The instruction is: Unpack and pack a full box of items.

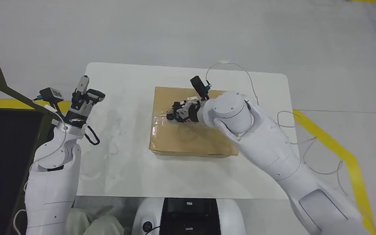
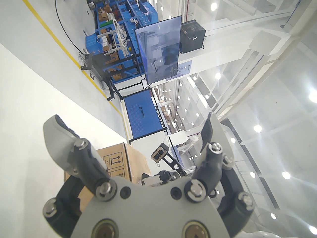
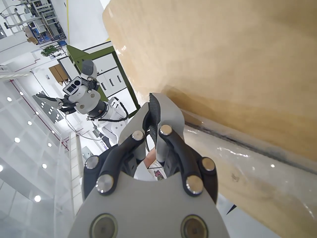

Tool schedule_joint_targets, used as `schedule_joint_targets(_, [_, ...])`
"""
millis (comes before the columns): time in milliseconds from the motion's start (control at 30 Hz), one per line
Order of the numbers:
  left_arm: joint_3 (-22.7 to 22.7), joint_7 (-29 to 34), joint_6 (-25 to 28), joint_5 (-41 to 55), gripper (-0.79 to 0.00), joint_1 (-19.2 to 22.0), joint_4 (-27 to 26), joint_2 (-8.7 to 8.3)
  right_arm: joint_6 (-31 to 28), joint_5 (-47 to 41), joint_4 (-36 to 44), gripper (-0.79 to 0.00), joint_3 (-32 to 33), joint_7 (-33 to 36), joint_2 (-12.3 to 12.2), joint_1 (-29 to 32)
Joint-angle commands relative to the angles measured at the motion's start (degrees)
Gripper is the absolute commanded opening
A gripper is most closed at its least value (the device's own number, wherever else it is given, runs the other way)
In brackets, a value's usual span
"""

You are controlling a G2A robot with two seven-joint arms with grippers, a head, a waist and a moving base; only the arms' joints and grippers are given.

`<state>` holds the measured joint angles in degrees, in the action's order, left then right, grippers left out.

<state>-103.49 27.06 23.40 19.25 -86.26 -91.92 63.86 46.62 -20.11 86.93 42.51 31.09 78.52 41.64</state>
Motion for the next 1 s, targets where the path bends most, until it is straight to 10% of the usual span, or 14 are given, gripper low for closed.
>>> schedule_joint_targets(0, [0.0, 0.0, 0.0, 0.0, 0.0, 0.0, 0.0, 0.0, 0.5, 0.2, 0.2, -0.785, 0.4, 0.2, -0.2, 0.4])
schedule_joint_targets(967, [0.0, 0.0, 0.0, 0.0, 0.0, 0.0, 0.0, 0.0, -4.4, 4.6, 5.4, -0.785, 2.5, 1.5, -1.4, 2.8])
